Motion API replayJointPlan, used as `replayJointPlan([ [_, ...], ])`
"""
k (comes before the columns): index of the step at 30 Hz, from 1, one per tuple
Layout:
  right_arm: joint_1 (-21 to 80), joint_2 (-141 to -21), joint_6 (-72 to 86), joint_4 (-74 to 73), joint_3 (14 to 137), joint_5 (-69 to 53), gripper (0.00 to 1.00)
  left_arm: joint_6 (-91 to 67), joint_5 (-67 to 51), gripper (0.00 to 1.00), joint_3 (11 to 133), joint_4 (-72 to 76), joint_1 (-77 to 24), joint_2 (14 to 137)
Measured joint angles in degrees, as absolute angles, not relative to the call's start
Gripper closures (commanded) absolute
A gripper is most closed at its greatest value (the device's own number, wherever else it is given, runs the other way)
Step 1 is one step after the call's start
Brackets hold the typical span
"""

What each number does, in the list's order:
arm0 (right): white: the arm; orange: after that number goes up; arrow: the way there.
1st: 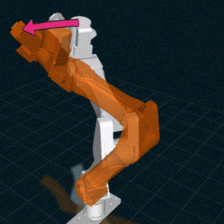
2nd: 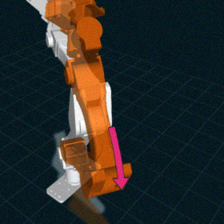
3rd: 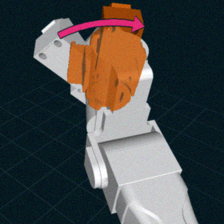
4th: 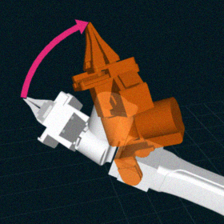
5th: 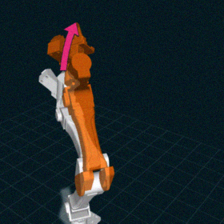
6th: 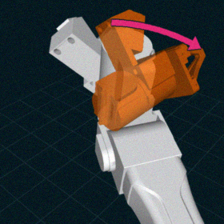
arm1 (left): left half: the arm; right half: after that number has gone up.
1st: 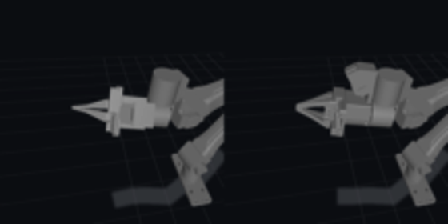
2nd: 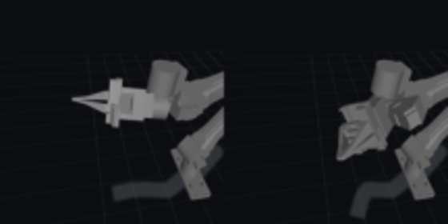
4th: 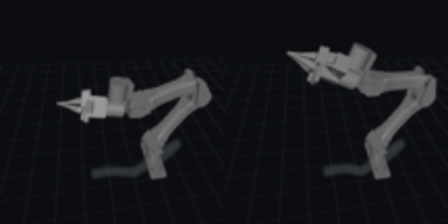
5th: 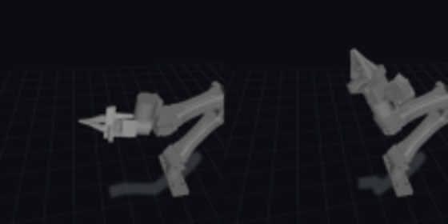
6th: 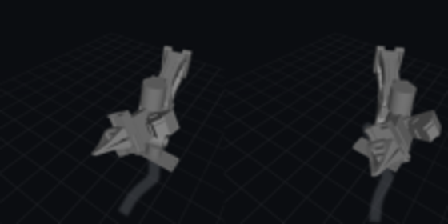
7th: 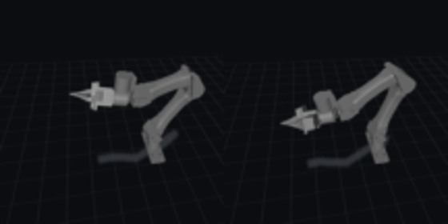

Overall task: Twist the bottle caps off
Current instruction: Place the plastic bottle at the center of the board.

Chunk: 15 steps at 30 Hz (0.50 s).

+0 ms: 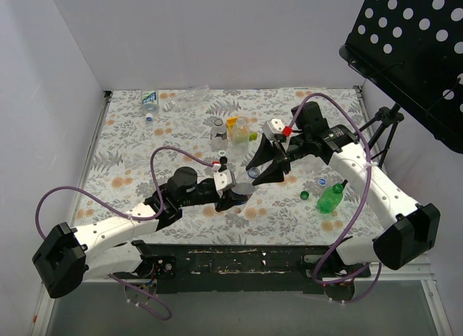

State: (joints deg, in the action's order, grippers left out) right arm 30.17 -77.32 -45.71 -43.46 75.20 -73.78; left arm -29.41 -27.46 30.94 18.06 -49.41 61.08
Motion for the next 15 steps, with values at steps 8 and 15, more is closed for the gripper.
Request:
replayJointPlan([
  [8,30.06,-77.41,-42.85,-40.34,75.2,-73.91,0.94,-30.15,-27.2,0.58,30.94,18.15,-49.52,61.08],
  [15,30.02,-77.38,-41.78,-38.81,74.17,-73.69,0.99,-30.87,-24.99,0.13,30.94,18.0,-49.63,60.88],
])
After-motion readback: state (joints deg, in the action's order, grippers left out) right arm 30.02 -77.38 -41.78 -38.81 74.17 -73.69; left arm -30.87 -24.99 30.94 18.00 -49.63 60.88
